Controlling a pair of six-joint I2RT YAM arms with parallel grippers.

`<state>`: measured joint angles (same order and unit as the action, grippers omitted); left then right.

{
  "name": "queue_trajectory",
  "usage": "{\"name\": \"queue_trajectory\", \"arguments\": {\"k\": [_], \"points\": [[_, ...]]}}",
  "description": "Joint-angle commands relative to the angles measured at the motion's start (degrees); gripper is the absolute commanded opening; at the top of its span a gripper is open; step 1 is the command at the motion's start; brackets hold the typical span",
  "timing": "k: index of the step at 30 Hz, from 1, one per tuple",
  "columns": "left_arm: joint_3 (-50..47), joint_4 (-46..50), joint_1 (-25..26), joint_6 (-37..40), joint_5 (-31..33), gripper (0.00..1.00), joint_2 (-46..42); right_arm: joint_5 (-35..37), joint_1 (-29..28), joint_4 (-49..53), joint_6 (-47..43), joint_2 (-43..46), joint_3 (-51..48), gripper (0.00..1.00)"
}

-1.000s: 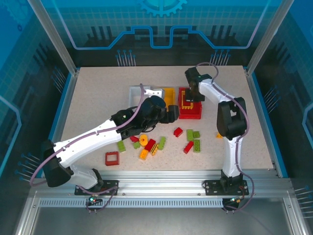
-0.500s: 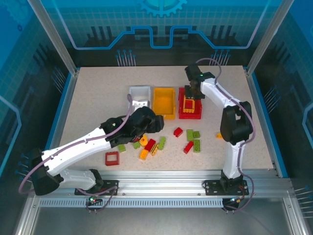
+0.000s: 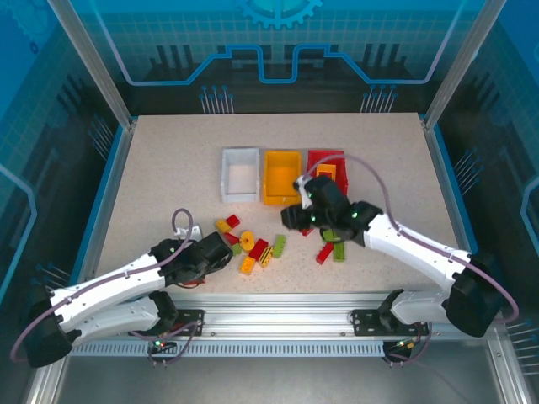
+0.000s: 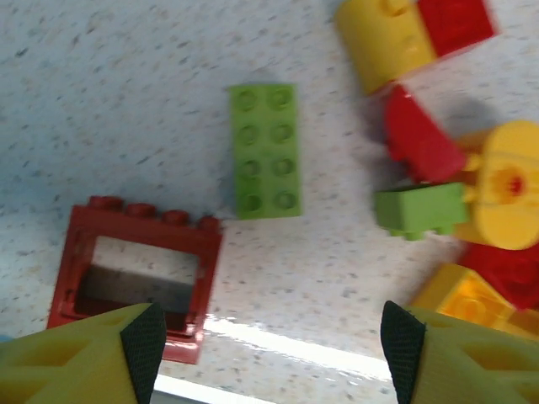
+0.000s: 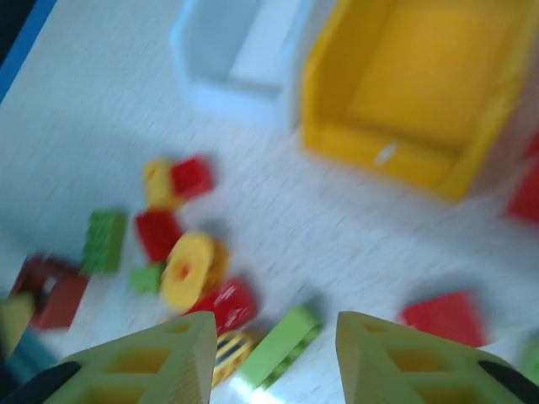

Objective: Sort the legos into containers by color

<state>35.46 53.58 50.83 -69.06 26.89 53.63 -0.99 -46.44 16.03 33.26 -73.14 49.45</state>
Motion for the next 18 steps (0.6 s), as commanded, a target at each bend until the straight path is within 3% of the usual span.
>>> {"name": "queue_trajectory", "arguments": {"k": [1, 7, 18], "points": [[-2.13, -2.09, -1.14, -2.16, -1.15, 0.67, 0.8, -4.68, -5.81, -11.66, 6.46, 1.14, -5.43, 0.43], [-4.72, -5.05, -2.13, -1.28, -2.7, 0.58, 2.8, -2.17, -12.38, -15.2, 11.58, 0.9, -10.36, 0.42], [-6.97, -8.89, -2.74, 0.12, -3.94, 0.45, 6.63, -1.25, -12.79, -12.34, 11.42, -0.33, -8.38, 0.41]]}}
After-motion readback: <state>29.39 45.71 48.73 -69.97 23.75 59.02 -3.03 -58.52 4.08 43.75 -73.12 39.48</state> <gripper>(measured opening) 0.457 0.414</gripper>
